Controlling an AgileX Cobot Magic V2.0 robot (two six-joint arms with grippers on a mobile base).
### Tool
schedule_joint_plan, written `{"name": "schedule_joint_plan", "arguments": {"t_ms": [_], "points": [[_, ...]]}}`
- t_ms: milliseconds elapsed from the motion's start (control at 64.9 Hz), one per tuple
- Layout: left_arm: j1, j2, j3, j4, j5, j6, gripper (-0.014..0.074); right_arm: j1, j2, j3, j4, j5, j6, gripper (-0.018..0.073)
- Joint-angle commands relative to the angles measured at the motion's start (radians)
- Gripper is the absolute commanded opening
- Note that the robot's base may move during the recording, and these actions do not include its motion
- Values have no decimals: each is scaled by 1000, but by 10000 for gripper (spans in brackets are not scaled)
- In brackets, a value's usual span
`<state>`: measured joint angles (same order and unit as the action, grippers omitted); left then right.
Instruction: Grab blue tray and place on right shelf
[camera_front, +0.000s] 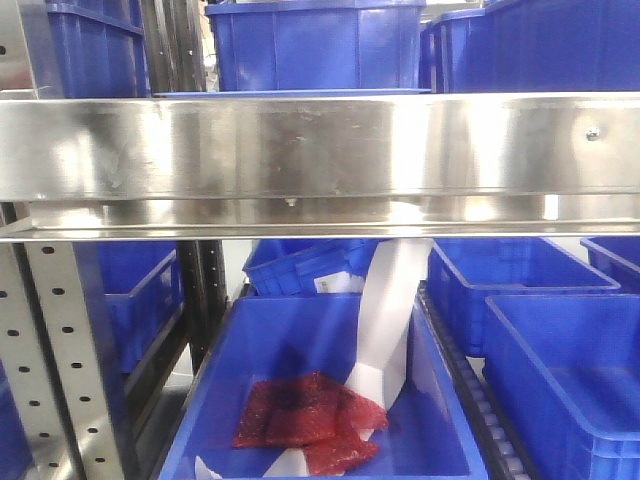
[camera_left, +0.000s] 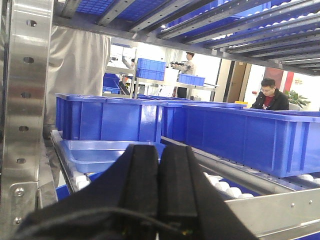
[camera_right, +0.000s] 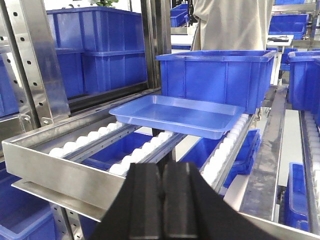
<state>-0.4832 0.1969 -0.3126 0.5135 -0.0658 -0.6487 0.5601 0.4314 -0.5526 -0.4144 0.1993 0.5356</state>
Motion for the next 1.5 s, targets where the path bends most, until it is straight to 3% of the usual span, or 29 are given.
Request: {"name": "schedule_joint_plan", "arguments": {"t_ms": [0, 139, 185, 355, 462, 647, 971, 1017, 1480], "points": [[-8, 11, -31, 2, -77, -4, -48, -1, 3, -29, -20, -79, -7, 56], [-8, 11, -31, 2, -77, -4, -48, -14, -8, -29, -14, -71, -7, 56], [-8, 11, -31, 2, -77, -4, -48, -38, -13, -28, 45, -50, -26, 56], [-8, 11, -31, 2, -77, -4, -48, -223, -23, 26, 317, -18, -459, 56], [-8, 11, -31, 2, -77, -4, -48, -344, -48, 111, 503, -144, -565, 56], [-8, 11, -31, 2, -77, -4, -48, -465, -157, 286, 504, -293, -572, 56], [-8, 11, -31, 2, -77, -4, -48, -513, -441, 564, 504, -368, -572, 56], [-8, 11, -31, 2, -77, -4, -48, -514, -465, 558, 504, -314, -572, 56], [-8, 11, -31, 2, -76, -4, -48, -515, -457, 558, 504, -318, -572, 56]]}}
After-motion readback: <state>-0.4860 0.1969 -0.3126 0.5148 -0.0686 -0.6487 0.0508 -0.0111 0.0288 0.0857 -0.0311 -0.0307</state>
